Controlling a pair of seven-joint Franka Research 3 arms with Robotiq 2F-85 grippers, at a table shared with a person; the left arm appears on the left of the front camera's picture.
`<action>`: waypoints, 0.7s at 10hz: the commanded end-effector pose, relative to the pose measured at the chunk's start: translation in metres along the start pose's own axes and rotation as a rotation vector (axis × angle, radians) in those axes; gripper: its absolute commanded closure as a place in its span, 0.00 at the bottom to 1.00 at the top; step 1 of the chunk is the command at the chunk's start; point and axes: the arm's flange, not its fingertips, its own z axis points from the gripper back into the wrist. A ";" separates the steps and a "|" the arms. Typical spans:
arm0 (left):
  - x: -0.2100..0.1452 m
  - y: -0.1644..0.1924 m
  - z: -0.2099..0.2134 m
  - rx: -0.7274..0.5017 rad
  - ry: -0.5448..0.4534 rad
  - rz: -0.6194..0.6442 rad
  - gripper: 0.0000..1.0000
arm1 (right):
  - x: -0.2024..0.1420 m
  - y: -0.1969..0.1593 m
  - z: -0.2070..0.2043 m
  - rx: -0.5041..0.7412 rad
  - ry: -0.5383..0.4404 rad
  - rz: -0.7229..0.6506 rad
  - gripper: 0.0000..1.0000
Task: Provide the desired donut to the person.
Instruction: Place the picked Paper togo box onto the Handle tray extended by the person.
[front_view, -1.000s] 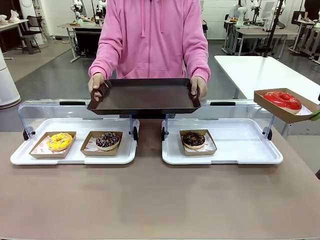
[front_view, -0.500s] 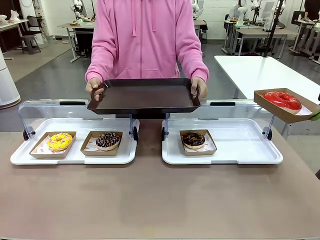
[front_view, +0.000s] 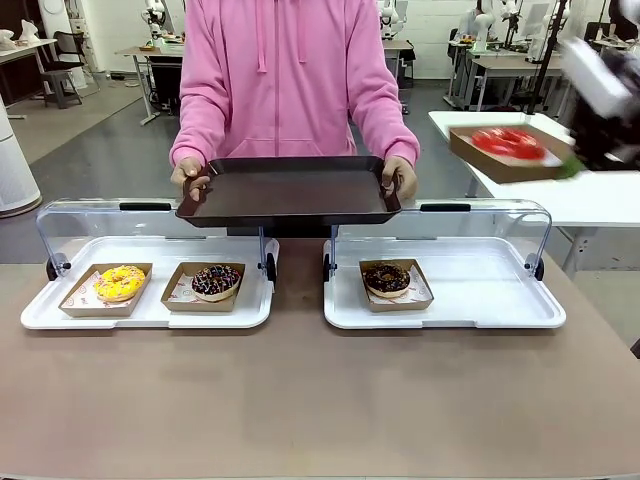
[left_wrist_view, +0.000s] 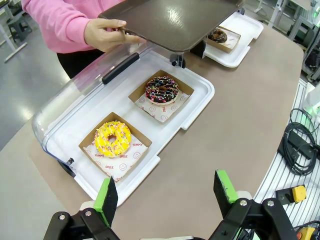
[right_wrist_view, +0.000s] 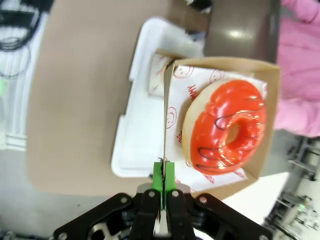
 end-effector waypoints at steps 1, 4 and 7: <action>-0.001 0.001 0.001 -0.006 -0.012 0.006 0.00 | 0.043 -0.070 -0.001 0.053 -0.002 -0.063 0.98; -0.001 0.001 0.001 -0.006 -0.012 0.006 0.00 | 0.128 -0.149 -0.066 0.105 0.028 -0.186 0.98; -0.001 0.001 0.001 -0.006 -0.012 0.006 0.00 | 0.167 -0.171 -0.135 0.134 0.031 -0.165 0.98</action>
